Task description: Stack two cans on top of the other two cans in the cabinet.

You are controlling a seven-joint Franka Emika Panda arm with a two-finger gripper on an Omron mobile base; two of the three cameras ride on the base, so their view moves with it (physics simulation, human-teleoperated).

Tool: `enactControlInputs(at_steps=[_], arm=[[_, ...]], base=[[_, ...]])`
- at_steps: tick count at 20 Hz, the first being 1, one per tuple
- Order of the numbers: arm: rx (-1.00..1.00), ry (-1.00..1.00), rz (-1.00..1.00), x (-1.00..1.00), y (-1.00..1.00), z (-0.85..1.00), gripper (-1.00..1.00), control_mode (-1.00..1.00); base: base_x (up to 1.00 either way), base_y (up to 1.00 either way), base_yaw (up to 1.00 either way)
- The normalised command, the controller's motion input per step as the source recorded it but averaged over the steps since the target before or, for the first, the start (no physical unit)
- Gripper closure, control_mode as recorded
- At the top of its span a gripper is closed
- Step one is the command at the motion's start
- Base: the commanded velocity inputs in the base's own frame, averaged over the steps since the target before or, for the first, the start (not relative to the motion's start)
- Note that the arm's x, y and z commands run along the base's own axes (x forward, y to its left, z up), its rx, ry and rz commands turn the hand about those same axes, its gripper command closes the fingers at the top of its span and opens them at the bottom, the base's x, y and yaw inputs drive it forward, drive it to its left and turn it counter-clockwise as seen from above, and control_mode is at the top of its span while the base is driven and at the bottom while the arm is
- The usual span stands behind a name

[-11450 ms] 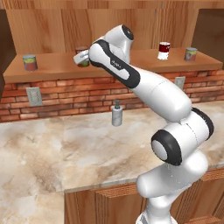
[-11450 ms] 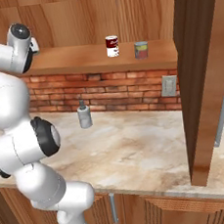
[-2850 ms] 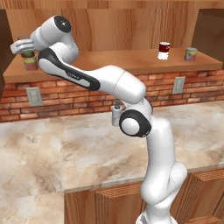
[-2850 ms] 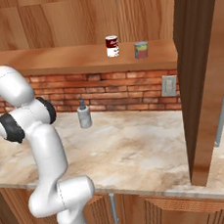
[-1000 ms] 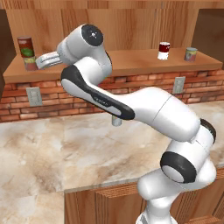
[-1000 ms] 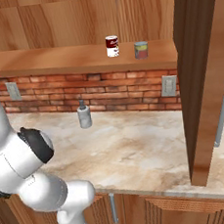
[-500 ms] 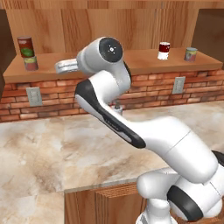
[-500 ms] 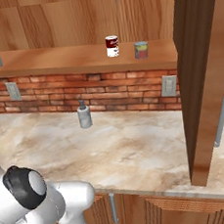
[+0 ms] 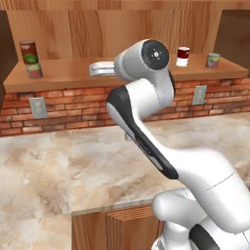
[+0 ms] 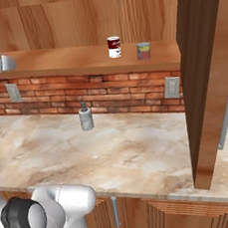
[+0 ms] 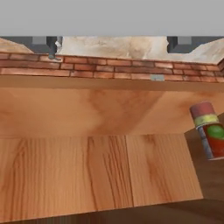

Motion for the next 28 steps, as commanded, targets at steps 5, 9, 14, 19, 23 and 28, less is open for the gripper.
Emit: enactControlInputs(at_steps=[5, 9, 14, 19, 23, 28], arm=[[0.02, 0.0, -0.05, -0.18, -0.78, 0.13, -1.0, -1.0], [0.0, 0.02, -0.07, -0.1, -0.75, 0.06, -1.0, -1.0], [0.0, 0.05, -0.07, -0.01, -0.72, 0.0, -1.0, -1.0], [0.0, 0.04, -0.08, 0.0, -0.68, 0.0, -1.0, -1.0], [0.0, 0.05, -0.11, 0.0, -0.65, 0.0, -1.0, -1.0], [0.0, 0.01, -0.13, 0.01, -0.64, 0.0, -1.0, -1.0]], base=[[0.0, 0.0, 0.0], [0.0, 0.0, 0.0], [0.0, 0.0, 0.0], [0.0, 0.0, 0.0], [0.0, 0.0, 0.0], [0.0, 0.0, 0.0]])
